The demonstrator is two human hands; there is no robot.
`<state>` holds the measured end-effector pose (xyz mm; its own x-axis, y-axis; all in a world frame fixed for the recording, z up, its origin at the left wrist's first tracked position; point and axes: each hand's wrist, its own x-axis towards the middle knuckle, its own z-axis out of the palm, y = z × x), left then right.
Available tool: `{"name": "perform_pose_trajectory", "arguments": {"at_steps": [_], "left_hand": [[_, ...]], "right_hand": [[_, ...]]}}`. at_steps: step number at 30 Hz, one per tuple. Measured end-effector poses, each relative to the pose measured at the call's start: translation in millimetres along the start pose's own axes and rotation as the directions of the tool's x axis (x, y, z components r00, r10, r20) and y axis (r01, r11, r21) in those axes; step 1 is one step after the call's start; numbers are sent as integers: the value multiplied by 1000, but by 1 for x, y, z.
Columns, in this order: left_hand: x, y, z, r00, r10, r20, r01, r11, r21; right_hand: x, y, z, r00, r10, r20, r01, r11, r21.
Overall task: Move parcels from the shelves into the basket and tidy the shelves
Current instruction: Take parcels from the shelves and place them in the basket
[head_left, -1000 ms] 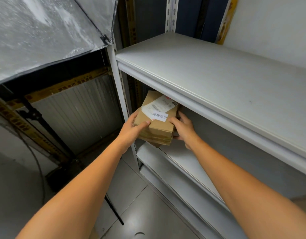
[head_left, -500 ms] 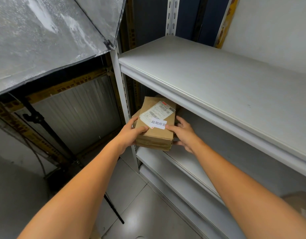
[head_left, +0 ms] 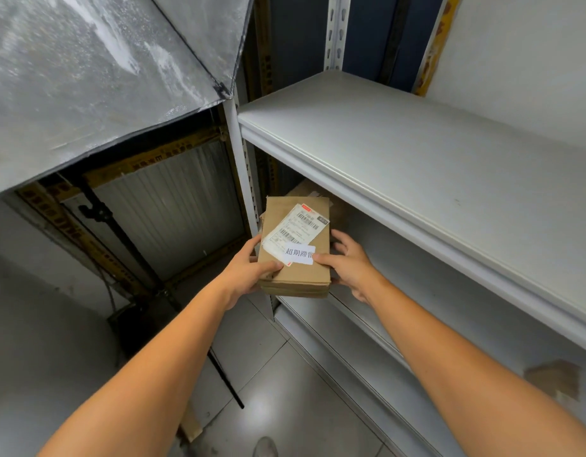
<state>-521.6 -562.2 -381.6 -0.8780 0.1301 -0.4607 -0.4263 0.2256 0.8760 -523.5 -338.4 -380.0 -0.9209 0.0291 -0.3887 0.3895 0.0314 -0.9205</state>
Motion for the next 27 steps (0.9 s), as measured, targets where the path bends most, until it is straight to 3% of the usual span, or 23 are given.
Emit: {"name": "perform_pose_trajectory", "arguments": {"at_steps": [11,20,27], "left_hand": [[-152,-30,37,961,15,-276,-41,995,-88],[-288,-69,53,866,-1,-499,-77,988,-136],[-370,-105,85,813,-5,-583,-86,988,-128]], "right_hand": [[-99,-15,-4,954,-9,299,40,995,-96],[-188,5,29,857,-51,513,154,975,-160],[-267,39,25,826,-47,562,150,979,-139]]}}
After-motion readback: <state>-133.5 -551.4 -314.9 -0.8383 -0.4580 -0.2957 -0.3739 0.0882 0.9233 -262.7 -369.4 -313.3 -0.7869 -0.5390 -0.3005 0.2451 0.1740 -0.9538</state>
